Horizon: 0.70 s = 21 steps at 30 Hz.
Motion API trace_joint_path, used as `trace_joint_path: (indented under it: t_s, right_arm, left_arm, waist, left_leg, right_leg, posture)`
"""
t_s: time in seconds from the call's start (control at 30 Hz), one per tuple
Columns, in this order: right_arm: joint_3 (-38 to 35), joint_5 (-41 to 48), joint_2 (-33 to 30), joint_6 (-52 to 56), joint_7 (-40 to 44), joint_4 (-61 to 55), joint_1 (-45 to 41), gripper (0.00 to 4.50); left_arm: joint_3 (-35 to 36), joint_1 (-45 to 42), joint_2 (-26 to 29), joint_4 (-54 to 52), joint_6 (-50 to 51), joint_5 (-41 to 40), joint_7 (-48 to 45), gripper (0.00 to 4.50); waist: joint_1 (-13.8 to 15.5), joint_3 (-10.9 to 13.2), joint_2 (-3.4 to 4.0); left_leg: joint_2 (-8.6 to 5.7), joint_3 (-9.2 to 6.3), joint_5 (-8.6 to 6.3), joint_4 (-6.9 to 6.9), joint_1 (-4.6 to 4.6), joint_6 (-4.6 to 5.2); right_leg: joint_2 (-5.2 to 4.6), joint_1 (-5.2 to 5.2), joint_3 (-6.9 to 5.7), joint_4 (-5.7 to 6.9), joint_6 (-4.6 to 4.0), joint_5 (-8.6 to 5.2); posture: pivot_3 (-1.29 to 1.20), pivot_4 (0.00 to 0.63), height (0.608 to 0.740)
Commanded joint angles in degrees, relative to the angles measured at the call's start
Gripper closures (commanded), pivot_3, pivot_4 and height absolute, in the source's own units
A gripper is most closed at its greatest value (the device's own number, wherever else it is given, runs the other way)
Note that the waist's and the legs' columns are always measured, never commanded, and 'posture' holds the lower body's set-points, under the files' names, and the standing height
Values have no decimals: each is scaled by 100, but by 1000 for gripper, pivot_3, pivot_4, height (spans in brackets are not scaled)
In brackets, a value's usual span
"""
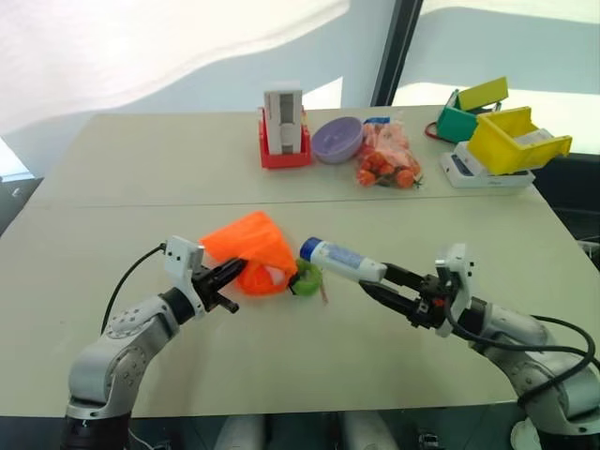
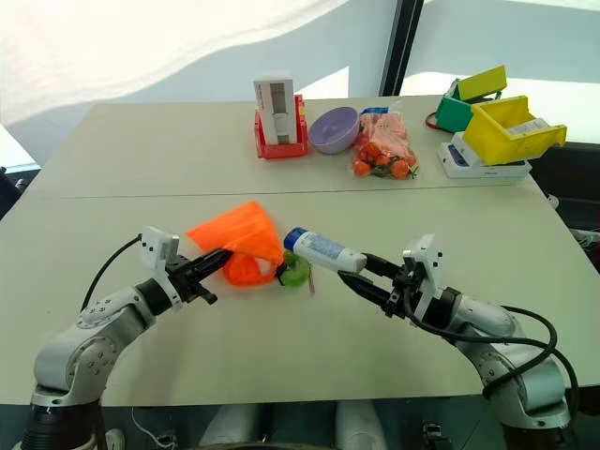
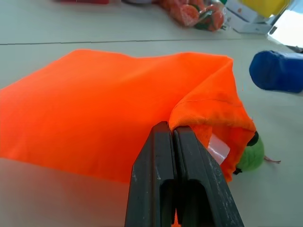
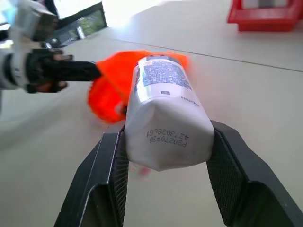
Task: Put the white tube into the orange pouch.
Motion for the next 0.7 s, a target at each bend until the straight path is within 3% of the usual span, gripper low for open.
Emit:
trace_joint_path:
  t_s: [0.03, 0.7]
  right_arm:
    - [119, 343, -138, 228, 105, -530, 90, 2606]
    - [1222, -778, 530, 99, -759, -220, -657, 2606]
  left_arm:
    - [114, -47, 52, -16, -34, -127, -71, 4500]
    - [-178, -164, 68, -256, 7, -253, -208, 4500]
  waist:
    - [0, 0, 0]
    - [0, 3, -4]
  left_leg:
    - [0, 0, 0, 0, 0, 0]
    - [-2, 0, 0, 0, -2, 0]
  right_leg:
    - [0, 0, -1, 0, 0, 0]
    - [-1, -3, 0, -4, 0, 0]
  posture:
    - [0, 150, 740]
    - [0, 150, 740]
